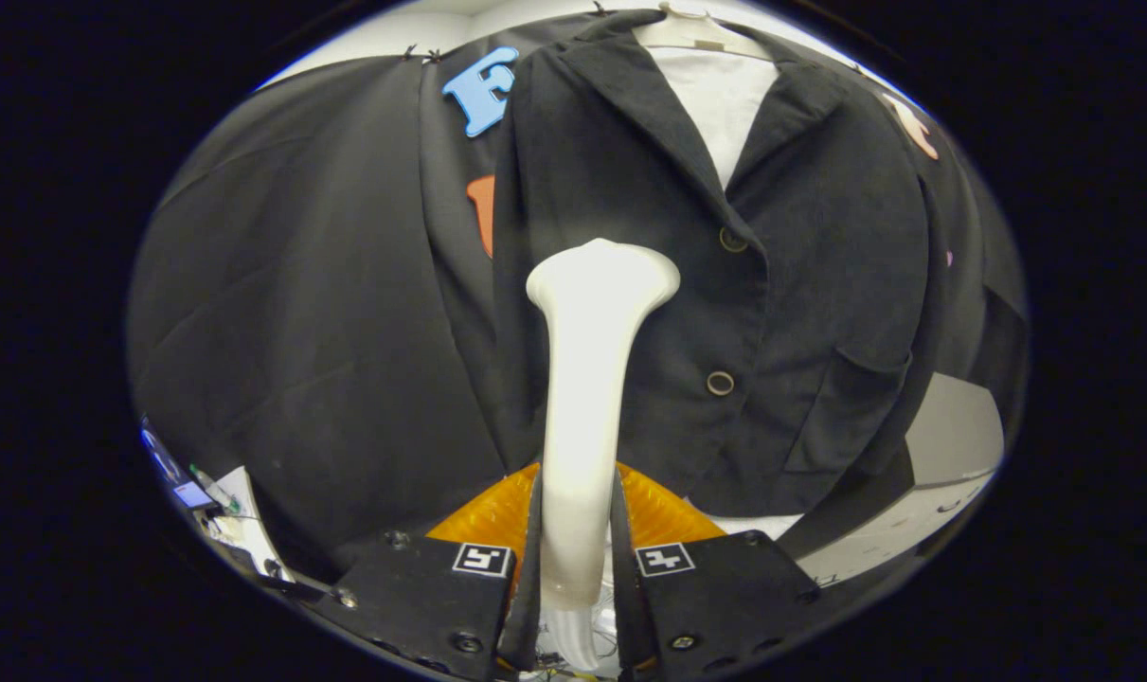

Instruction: Iron the clothes twice with a garment steamer, once on the left side and once on the right side.

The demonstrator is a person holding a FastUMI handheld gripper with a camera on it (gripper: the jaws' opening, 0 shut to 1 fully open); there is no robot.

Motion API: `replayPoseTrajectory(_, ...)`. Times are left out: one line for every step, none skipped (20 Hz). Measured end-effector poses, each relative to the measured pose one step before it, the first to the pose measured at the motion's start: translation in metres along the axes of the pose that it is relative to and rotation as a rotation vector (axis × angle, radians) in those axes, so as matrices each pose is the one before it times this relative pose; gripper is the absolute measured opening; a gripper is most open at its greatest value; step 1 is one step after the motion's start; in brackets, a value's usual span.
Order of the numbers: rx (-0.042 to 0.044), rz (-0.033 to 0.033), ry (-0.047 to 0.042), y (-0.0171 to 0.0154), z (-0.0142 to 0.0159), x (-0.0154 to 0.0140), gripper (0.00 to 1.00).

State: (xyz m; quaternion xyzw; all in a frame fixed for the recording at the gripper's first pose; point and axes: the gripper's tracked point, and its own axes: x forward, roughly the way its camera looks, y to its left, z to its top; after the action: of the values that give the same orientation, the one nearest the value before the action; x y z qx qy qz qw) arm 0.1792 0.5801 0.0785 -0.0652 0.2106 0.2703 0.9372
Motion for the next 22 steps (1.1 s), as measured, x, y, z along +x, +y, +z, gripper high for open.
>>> replayPoseTrajectory(0.00044,-0.00046,0.00945,-0.00072,-0.00377,0.00176,0.35)
replayPoseTrajectory(-0.00283,-0.00004,0.00811,-0.00189,-0.00498,0.00185,0.35)
replayPoseTrajectory(0.00015,-0.00044,0.00687,-0.00171,-0.00370,0.00193,0.35)
replayPoseTrajectory(-0.00056,-0.00138,0.00734,-0.00151,-0.00361,0.00140,0.35)
replayPoseTrajectory(-0.00142,-0.00056,0.00717,-0.00077,-0.00414,0.00296,0.35)
replayPoseTrajectory(0.00077,-0.00087,0.00964,-0.00148,-0.00444,0.00258,0.35)
replayPoseTrajectory(0.00154,0.00038,0.00917,-0.00060,-0.00394,0.00126,0.35)
replayPoseTrajectory(0.00164,-0.00131,0.00987,-0.00111,-0.00491,0.00178,0.35)
replayPoseTrajectory(0.00151,-0.00014,0.00936,-0.00110,-0.00441,0.00089,0.35)
replayPoseTrajectory(0.00197,0.00020,0.00709,-0.00070,-0.00376,0.00099,0.35)
replayPoseTrajectory(-0.00012,-0.00150,0.00725,-0.00023,-0.00482,0.00025,0.35)
replayPoseTrajectory(0.00070,-0.00137,0.00624,-0.00043,-0.00224,0.00256,0.35)
replayPoseTrajectory(0.00086,-0.00085,0.00659,-0.00030,-0.00146,0.00109,0.35)
replayPoseTrajectory(-0.00035,-0.00117,0.00629,-0.00052,-0.00362,0.00152,0.35)
replayPoseTrajectory(-0.00097,-0.00211,0.00599,-0.00066,-0.00280,0.00171,0.35)
replayPoseTrajectory(-0.00205,-0.00243,0.00525,-0.00056,-0.00254,0.00159,0.35)
replayPoseTrajectory(-0.00068,-0.00254,0.00605,0.00106,-0.00309,0.00054,0.35)
replayPoseTrajectory(-0.00095,-0.00101,0.00628,-0.00106,-0.00329,0.00196,0.35)
replayPoseTrajectory(-0.00160,-0.00152,0.00634,-0.00036,-0.00255,0.00230,0.35)
replayPoseTrajectory(-0.00252,-0.00072,0.00643,0.00016,-0.00502,0.00074,0.35)
replayPoseTrajectory(-0.00159,0.00037,0.00740,-0.00005,-0.00394,0.00205,0.35)
replayPoseTrajectory(0.00051,0.00181,0.00809,-0.00006,-0.00549,0.00221,0.35)
